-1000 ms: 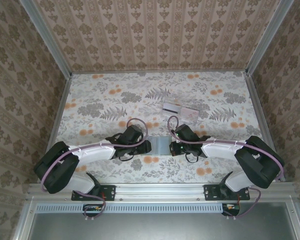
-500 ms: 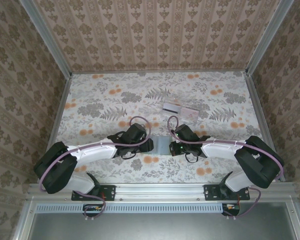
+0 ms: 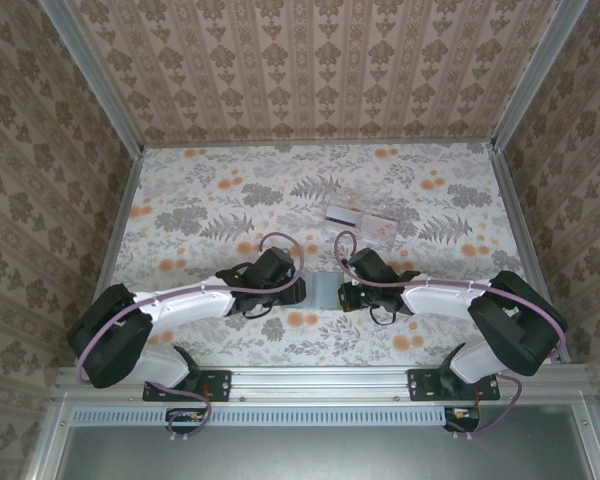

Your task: Take the credit cards out of the card holder

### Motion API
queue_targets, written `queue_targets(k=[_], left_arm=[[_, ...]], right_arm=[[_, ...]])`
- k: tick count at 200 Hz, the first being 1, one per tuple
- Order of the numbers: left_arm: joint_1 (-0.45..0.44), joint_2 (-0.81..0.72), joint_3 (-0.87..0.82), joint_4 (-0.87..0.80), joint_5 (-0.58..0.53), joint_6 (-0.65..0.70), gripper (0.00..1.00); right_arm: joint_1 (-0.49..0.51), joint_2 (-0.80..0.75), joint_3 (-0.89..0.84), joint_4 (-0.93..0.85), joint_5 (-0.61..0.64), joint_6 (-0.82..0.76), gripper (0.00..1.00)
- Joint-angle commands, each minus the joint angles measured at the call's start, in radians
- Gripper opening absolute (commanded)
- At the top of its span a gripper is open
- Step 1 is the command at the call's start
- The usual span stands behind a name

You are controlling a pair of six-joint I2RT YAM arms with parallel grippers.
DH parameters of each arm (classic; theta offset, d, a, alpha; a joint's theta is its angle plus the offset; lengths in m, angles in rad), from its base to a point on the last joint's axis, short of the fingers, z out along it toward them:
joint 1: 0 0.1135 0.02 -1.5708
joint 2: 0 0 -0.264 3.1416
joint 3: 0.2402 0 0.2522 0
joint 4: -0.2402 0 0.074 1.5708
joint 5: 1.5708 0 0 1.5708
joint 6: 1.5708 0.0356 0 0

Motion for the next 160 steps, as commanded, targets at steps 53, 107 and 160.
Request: queue_targets(k=[53, 107, 160], left_arm=[[-0.014, 0.08, 0.044, 0.005, 0.025, 0.019, 0.48], [-0.012, 0.087, 0.045, -0.018, 0.002, 0.015, 0.48], [-0.015, 0.121, 0.05, -0.014, 0.01, 0.014, 0.48]], right_arm=[[0.008, 0.013, 0.002, -0.014, 0.004, 0.018, 0.0], [0.01, 0.015, 0.001, -0.01, 0.002, 0.021, 0.0], [0.01, 0.017, 0.004, -0.012, 0.001, 0.02, 0.0]])
